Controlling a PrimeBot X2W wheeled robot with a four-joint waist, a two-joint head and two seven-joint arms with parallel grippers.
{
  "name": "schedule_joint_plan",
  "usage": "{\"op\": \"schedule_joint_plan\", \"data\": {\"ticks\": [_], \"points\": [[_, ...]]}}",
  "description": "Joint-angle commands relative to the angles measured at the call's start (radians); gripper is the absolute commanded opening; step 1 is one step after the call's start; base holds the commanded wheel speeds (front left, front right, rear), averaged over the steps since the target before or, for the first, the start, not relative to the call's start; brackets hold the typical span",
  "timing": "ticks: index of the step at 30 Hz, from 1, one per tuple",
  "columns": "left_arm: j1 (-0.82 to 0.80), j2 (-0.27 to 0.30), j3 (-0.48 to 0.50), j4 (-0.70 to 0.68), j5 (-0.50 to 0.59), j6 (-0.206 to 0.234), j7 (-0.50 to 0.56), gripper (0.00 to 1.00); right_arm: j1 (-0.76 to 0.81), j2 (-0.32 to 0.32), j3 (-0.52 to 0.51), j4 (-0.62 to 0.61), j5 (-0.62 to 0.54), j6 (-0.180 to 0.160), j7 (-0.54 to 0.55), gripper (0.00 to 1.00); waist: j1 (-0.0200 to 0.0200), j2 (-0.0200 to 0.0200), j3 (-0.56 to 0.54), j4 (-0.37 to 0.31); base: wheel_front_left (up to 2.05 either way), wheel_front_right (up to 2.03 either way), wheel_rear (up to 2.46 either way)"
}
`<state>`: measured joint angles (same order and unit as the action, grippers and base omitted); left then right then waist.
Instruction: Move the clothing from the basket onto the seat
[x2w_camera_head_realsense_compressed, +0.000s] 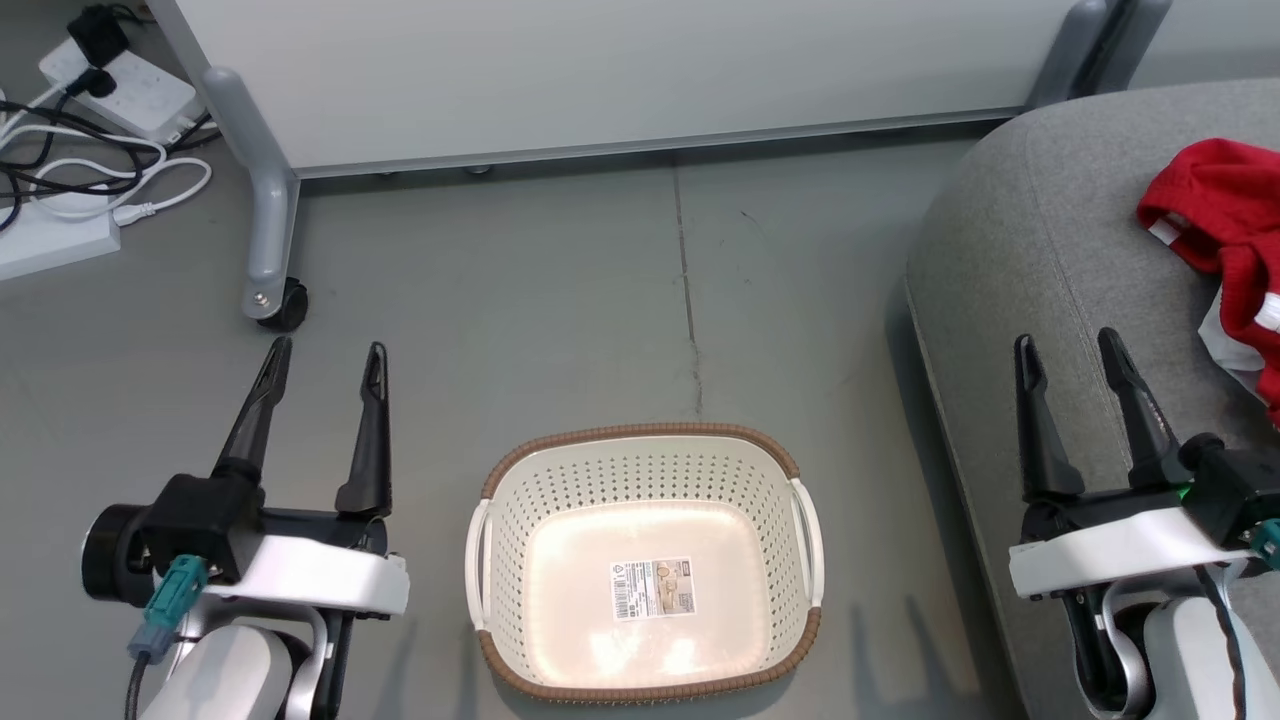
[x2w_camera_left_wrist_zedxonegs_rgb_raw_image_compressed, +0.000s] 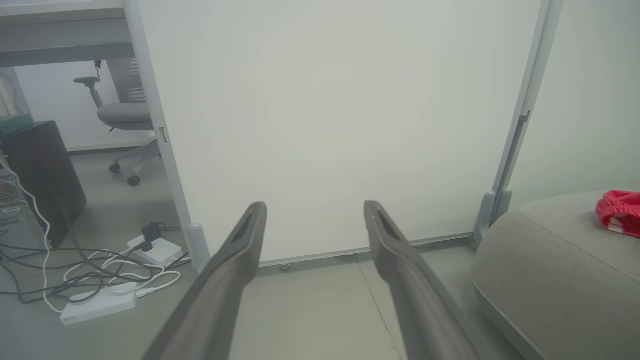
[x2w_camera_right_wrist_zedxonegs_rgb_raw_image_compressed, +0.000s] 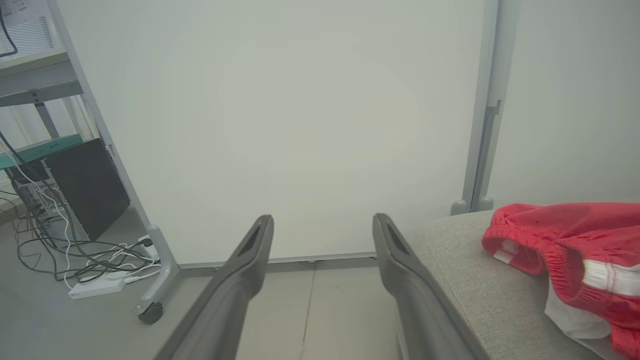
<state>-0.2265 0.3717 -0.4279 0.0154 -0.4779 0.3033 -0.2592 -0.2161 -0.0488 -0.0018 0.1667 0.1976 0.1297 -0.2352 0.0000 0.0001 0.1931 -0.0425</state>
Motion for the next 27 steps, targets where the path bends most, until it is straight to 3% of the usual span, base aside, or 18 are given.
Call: {"op": "schedule_joint_plan", "data": {"ticks": [1,12,27], "points": [[0.017,0.003,0.019,0.000,-0.001,0.009,-0.005,1.00,0.016,-0.004,0.007,-0.010,0.008,0.002,0.005,1.00,0.0000,-0.0001,-0.016,0.003,0.00,0.00,0.00],[0.145,-0.029,0.163,-0.034,0.043,-0.004,-0.006,1.00,0.087,-0.005,0.028,-0.039,0.014,0.002,0.024,1.00,0.0000,-0.0001,-0.063,-0.010,0.00,0.00,0.00],[0.241,-0.043,0.164,0.007,0.093,-0.041,-0.006,1.00,0.165,-0.004,0.016,-0.063,0.021,0.002,0.049,1.00,0.0000,-0.0001,-0.132,-0.006,0.00,0.00,0.00]]}}
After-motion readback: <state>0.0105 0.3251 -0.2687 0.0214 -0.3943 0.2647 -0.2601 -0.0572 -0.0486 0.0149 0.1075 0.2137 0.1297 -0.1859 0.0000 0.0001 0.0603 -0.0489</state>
